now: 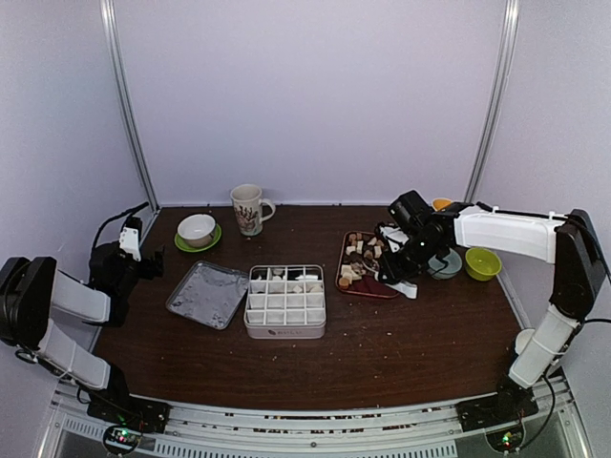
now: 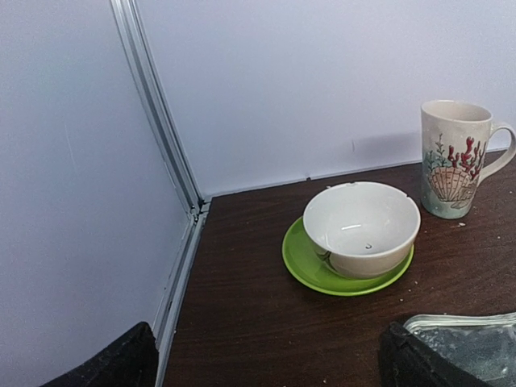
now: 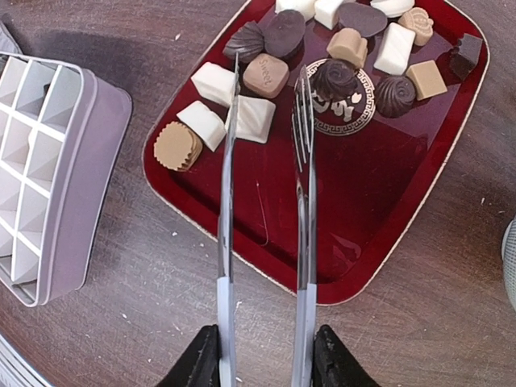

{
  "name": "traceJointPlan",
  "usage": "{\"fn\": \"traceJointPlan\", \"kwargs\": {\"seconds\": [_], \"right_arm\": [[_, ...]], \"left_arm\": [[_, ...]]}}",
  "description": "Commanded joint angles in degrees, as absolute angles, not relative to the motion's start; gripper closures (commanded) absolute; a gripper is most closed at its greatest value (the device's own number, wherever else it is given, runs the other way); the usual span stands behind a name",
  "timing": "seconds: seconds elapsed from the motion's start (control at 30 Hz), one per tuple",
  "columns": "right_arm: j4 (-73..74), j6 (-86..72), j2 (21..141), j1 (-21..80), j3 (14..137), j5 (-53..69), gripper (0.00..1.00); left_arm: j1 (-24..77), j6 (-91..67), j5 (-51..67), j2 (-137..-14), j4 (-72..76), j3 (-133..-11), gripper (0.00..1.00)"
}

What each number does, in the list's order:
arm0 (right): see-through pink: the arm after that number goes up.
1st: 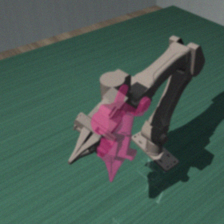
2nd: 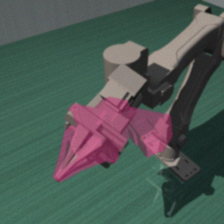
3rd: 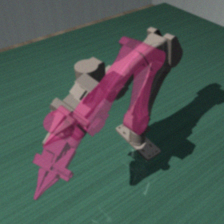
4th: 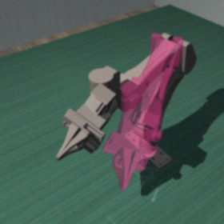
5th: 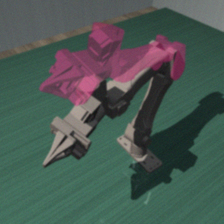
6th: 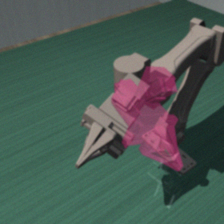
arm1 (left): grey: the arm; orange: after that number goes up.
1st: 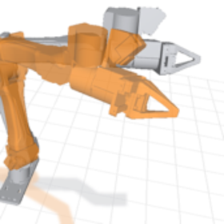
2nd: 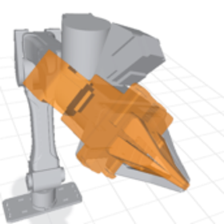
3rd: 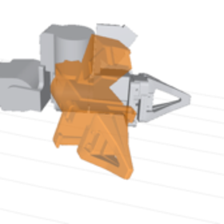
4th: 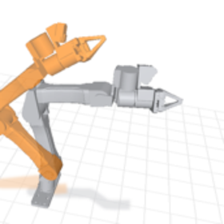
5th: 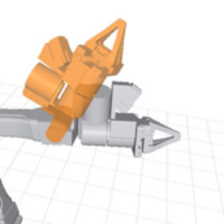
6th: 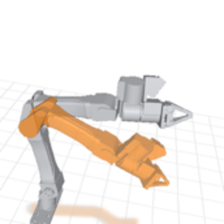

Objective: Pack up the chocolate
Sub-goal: Place the fake chocolate in the empty pocket of the box.

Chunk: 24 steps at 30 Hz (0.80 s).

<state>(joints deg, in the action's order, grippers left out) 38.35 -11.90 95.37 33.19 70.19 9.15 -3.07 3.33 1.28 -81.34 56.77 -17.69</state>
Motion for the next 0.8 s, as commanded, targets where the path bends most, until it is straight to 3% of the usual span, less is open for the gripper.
{"fn": "traceJointPlan", "kwargs": {"seconds": [0.0,0.77], "right_arm": [[37.4,-11.27,94.92,34.71,70.36,9.15,0.61],[44.49,-12.58,97.02,37.09,73.2,0.24,0.62]], "left_arm": [[-3.47,2.76,0.94,-81.56,58.05,-18.81,0.02],[-3.47,2.82,0.96,-81.52,58.02,-18.81,0.02]]}}
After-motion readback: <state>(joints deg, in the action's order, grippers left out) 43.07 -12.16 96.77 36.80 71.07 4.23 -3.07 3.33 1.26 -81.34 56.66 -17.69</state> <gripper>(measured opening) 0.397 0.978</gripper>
